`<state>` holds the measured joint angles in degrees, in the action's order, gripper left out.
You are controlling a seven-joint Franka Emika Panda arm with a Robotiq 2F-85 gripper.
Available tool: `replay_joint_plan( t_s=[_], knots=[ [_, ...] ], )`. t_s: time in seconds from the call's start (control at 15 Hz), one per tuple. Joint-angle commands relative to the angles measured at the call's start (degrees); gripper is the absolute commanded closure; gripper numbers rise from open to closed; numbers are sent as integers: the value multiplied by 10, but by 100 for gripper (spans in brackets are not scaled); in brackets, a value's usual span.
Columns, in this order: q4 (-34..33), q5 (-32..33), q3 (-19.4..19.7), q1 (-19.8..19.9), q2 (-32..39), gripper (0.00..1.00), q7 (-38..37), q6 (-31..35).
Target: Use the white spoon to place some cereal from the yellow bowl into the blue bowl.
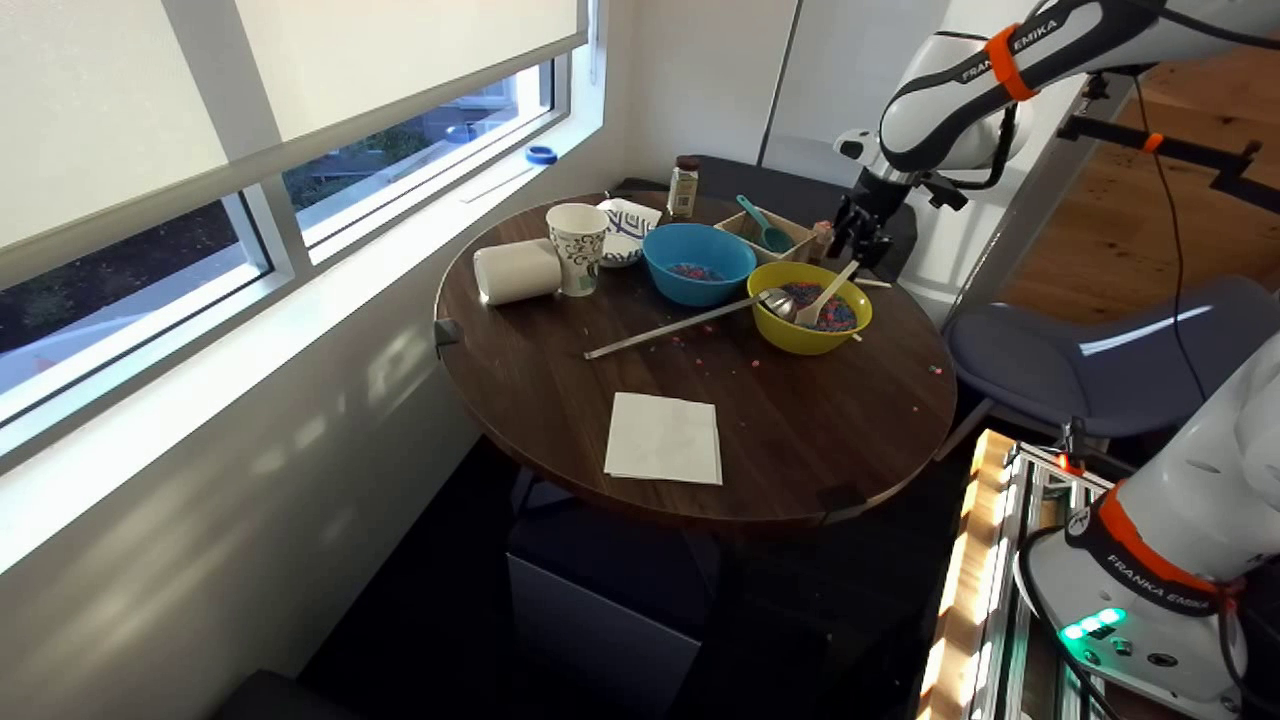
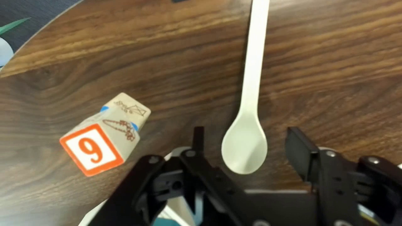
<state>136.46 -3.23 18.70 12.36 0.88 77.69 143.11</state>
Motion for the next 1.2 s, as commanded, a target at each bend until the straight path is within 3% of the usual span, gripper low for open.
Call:
replay_joint_plan(
  t_s=[0.0, 0.2, 0.47, 0.67, 0.8, 0.87, 1.13],
  knots=[
    [18, 5, -25, 3, -64, 0, -74, -8],
    [21, 36, -47, -7, -124, 0, -155, 33],
    [14, 14, -77, -37, -198, 0, -254, 73],
    [18, -19, -80, -84, -235, 0, -300, 127],
    [19, -56, -56, -136, -247, 0, -288, 175],
    [3, -5, -65, -110, -231, 0, -306, 143],
    [5, -27, -53, -139, -240, 0, -305, 163]
  ],
)
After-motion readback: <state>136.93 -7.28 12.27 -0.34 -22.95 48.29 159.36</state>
